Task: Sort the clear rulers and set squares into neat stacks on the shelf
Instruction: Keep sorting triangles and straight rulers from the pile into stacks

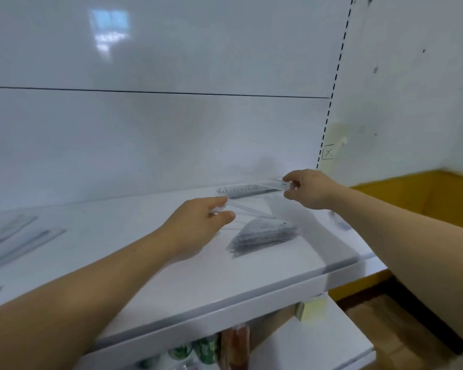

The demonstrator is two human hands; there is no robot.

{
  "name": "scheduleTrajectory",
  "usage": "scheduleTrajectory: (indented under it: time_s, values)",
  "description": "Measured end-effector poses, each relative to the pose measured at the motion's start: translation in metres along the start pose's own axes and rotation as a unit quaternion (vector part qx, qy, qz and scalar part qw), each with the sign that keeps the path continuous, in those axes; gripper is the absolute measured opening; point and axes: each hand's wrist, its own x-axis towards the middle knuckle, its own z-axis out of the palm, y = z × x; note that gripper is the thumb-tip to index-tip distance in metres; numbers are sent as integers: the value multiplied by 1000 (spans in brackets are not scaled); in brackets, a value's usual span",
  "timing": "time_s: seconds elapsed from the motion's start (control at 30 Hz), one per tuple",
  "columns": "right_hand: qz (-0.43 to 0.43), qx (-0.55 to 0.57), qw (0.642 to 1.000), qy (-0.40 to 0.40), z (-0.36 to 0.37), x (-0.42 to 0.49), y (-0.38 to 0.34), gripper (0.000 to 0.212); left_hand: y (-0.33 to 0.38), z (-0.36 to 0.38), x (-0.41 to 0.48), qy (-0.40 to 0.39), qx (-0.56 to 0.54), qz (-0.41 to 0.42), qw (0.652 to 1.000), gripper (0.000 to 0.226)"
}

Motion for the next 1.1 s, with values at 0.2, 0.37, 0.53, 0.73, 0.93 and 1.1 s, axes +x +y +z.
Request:
scheduleTrajectory:
  time_s: [0.2,0.37,0.53,0.73,0.93,1.1]
  values:
    - [-72,-34,995,-53,16,51,-5,46,4,8,2,26,14,-36,999,48]
    - [-110,-61,989,-80,25,80,2,46,11,18,6,46,18,-81,995,47]
    - [-140,-60,984,-87,30,97,7,48,14,23,10,68,14,-109,992,47]
    - [-173,-49,979,-92,36,104,9,49,24,28,17,72,36,-113,990,49]
    - [-164,-27,982,-90,32,95,20,56,36,34,26,76,59,-111,989,52]
    - [-146,-4,987,-64,14,67,53,50,64,50,39,69,94,-75,990,54]
